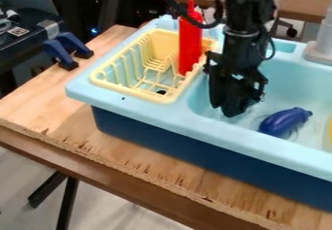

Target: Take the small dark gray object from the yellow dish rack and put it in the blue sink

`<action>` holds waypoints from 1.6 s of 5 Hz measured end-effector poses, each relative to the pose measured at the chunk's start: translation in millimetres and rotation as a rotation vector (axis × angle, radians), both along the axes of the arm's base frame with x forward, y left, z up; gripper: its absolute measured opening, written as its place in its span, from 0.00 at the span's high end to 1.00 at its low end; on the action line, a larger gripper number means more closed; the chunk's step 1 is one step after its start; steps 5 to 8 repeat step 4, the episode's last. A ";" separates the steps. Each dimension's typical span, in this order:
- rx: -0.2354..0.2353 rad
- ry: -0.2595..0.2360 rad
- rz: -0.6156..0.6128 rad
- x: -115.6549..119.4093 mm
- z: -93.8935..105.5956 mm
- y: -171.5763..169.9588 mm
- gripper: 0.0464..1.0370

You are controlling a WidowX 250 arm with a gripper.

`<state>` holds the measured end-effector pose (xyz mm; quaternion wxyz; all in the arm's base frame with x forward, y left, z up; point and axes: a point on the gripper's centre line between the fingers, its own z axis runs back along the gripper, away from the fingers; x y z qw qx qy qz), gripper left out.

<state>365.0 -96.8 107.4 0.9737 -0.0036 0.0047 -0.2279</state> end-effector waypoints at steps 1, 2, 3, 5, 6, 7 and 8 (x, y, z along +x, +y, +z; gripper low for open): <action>0.006 0.003 -0.012 5.4 -4.4 -8.0 0.57; 0.010 0.017 -0.001 4.6 -9.7 -10.2 0.51; 0.006 0.002 0.010 6.3 -9.6 -11.9 0.19; -0.003 -0.037 0.006 7.1 3.9 -13.6 0.02; -0.003 -0.037 0.006 7.1 3.9 -13.6 0.02; -0.003 -0.037 0.006 7.1 3.9 -13.6 0.02; -0.003 -0.037 0.006 7.1 3.9 -13.6 0.02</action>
